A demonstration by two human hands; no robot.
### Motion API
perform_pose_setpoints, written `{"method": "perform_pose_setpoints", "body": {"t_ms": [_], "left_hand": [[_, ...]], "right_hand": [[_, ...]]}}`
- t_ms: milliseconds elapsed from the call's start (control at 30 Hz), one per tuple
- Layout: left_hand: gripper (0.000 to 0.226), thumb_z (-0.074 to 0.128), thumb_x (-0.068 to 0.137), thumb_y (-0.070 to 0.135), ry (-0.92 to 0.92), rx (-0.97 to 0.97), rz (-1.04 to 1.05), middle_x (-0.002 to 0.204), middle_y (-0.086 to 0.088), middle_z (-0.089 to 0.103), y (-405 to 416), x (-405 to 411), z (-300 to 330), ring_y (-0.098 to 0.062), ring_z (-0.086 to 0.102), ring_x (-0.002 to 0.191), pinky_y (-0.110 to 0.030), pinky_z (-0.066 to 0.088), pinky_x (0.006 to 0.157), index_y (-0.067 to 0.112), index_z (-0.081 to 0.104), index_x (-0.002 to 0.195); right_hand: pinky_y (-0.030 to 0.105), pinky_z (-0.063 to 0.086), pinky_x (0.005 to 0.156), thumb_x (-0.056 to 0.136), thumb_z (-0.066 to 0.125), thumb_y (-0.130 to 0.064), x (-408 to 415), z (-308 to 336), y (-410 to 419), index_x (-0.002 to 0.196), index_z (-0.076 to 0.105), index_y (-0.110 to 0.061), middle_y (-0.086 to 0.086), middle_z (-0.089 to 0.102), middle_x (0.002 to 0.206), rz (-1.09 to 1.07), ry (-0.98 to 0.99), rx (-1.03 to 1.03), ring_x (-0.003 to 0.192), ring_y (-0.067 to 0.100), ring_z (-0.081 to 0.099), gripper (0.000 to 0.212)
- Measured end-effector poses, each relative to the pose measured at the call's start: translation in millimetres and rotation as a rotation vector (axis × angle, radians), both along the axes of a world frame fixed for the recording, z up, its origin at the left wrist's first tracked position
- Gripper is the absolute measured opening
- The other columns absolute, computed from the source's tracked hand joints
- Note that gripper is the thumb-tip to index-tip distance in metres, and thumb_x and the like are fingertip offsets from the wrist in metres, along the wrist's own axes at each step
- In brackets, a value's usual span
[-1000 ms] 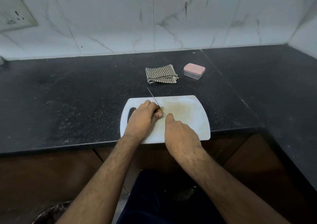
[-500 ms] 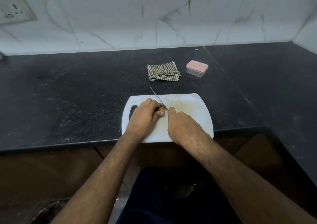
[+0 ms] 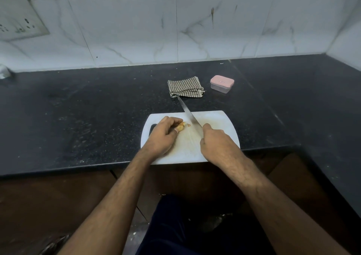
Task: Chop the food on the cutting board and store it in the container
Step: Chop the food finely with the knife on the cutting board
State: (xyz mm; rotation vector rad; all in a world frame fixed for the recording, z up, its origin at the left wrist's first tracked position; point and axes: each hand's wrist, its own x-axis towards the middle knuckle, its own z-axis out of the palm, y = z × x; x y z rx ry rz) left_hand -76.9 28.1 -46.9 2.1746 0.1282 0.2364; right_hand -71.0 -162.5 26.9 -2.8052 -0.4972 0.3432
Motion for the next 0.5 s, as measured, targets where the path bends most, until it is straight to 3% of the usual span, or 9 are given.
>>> {"method": "perform_pose_setpoints", "body": {"t_ms": [133,267,500], "left_hand": [[0.03,0.052,0.104,0.012,-0.028,0.009,0.012,0.119,0.016,0.06,0,-2,-1,-0.001,0.056,0.117,-0.026,0.044,0.108,0.024,0.063,0.13],[0.027,0.054,0.104,0.012,-0.045,0.012,0.021,0.115,0.017,0.061,-1,-2,-1,-0.001,0.058,0.114,-0.025,0.045,0.104,0.024,0.065,0.125],[0.023,0.052,0.104,0.011,-0.062,0.013,0.026,0.111,0.012,0.062,2,-2,1,-0.005,0.059,0.109,-0.025,0.046,0.099,0.023,0.068,0.115]], "right_hand": [[0.033,0.048,0.06,0.102,0.043,-0.013,-7,0,6,0.136,0.033,-0.016,0.003,0.053,0.089,0.003,0.051,0.017,0.082,0.02,0.061,0.036],[0.028,0.05,0.042,0.102,0.043,-0.012,-12,2,12,0.137,0.028,-0.016,0.009,0.058,0.097,-0.011,0.146,0.06,0.063,0.023,0.068,0.037],[0.026,0.047,0.039,0.103,0.043,-0.015,-11,1,15,0.142,0.025,-0.017,0.008,0.055,0.098,-0.018,0.175,0.057,0.067,0.021,0.065,0.044]]}}
